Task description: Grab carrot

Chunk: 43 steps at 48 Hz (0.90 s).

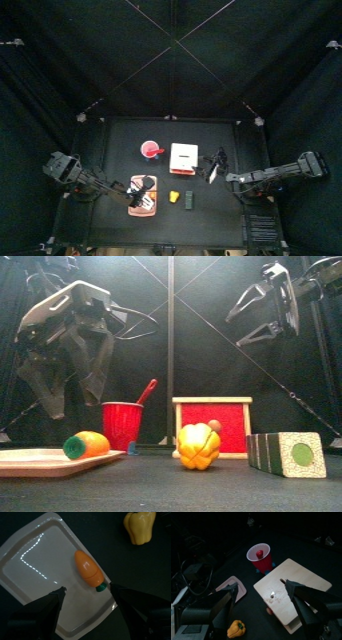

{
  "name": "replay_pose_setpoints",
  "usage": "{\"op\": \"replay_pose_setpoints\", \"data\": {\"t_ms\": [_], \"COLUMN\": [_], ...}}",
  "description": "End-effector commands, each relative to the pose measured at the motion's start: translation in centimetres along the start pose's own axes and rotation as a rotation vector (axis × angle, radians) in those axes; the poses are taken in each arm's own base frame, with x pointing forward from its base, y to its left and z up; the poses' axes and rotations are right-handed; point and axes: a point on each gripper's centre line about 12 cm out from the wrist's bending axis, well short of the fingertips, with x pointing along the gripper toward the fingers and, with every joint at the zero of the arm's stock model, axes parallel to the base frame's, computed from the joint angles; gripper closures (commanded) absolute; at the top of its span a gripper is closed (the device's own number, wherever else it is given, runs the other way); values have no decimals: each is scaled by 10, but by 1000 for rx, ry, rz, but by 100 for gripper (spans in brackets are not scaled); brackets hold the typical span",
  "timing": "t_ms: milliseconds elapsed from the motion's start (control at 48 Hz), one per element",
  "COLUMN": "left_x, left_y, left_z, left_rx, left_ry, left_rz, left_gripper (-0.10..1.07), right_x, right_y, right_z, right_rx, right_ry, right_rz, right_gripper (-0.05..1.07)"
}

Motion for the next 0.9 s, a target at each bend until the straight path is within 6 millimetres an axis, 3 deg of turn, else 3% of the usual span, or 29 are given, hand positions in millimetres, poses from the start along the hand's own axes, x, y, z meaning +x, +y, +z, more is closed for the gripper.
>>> {"op": "replay_pose_setpoints", "data": {"t_ms": [0,271,625,875], "left_x": [3,25,34,38], "left_y": [-10,-12,-5,-4], "left_z": [4,8,13,10], "left_rx": [-7,-38,-57,-55], "left_ry": [0,20,23,27], "left_rz": [-35,-79,-70,-59], "left_gripper": [-5,-1,9,9], "right_x": [-2,0,0,0], "right_y": [2,2,2,2], "right_z": [5,7,6,6], "right_rx": [9,7,12,11], "right_ry": [-15,-21,-17,-17], "right_rz": [8,1,0,1], "right_gripper": [-1,-1,-1,-1]}}
